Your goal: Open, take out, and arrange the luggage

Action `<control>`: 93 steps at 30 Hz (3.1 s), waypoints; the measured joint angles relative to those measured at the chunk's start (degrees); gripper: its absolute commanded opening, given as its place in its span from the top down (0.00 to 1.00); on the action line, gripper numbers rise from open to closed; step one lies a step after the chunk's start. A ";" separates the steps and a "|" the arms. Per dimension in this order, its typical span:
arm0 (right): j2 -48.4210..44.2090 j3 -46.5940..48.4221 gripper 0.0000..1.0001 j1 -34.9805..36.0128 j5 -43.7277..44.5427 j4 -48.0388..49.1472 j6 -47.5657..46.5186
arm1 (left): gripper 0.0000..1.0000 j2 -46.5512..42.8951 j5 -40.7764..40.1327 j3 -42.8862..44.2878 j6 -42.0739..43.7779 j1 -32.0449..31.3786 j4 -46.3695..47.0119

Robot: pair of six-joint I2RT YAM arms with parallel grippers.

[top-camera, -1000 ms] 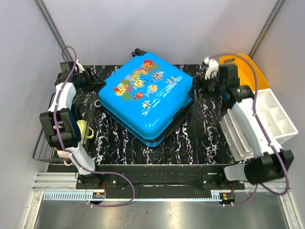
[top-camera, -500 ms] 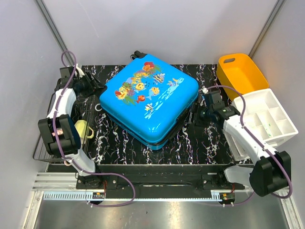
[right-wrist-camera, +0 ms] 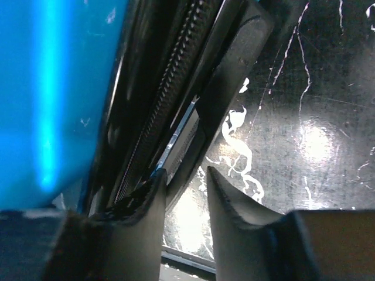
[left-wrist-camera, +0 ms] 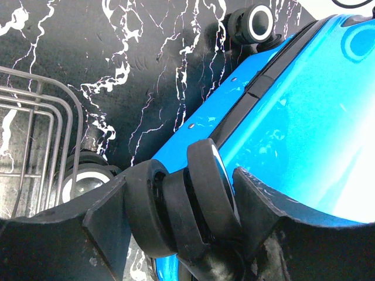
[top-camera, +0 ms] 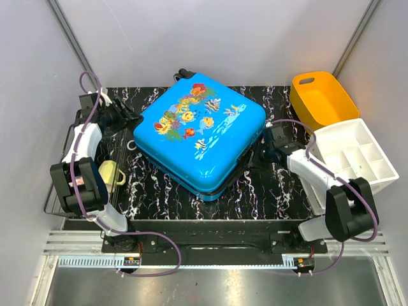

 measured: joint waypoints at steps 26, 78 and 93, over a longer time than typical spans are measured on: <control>33.90 38.75 1.00 -8.66 4.72 -3.37 -11.96 | 0.24 -13.77 6.49 -13.42 -14.16 2.54 -2.80; 36.85 42.01 0.35 -8.94 4.11 3.96 -16.87 | 1.00 -10.05 9.03 2.43 101.46 -4.37 -33.05; 17.68 37.55 0.08 -11.04 -3.76 7.48 -27.85 | 1.00 -11.74 17.94 10.99 73.22 -0.76 -25.70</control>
